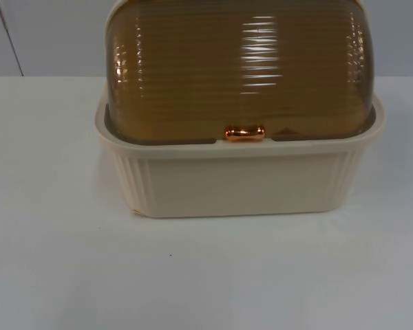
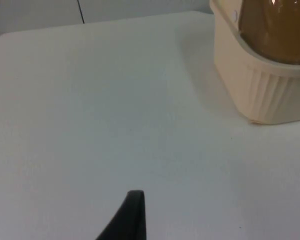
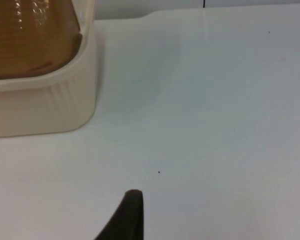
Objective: Open the box lid with the left hand, place the block into the box with the right hand, then close the box lid with the left hand.
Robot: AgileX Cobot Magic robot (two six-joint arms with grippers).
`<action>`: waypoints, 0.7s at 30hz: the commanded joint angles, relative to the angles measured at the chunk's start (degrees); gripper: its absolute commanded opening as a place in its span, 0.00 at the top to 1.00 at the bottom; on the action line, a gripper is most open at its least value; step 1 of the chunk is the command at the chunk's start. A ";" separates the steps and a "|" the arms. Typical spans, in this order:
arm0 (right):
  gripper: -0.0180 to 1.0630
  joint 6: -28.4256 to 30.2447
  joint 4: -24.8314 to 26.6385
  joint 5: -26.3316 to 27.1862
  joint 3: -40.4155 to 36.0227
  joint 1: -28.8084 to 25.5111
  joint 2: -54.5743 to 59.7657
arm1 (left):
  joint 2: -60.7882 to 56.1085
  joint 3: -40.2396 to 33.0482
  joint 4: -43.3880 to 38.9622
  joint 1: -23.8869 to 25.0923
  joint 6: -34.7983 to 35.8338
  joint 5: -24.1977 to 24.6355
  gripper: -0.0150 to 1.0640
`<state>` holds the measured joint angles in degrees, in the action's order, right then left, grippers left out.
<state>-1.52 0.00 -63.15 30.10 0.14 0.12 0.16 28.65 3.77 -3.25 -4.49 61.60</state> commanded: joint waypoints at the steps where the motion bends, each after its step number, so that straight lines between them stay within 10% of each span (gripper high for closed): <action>1: 0.12 -0.01 0.00 0.74 -0.35 -0.03 -0.12 | -0.16 -0.21 -0.28 -0.36 0.45 0.04 0.01; 21: 0.12 -0.01 0.00 1.40 -0.58 -0.03 -0.12 | -0.16 -0.21 -0.28 -0.36 0.45 0.04 0.01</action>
<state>-1.52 0.00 -62.58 29.90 0.14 0.12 0.16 28.65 3.63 -3.25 -4.25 61.60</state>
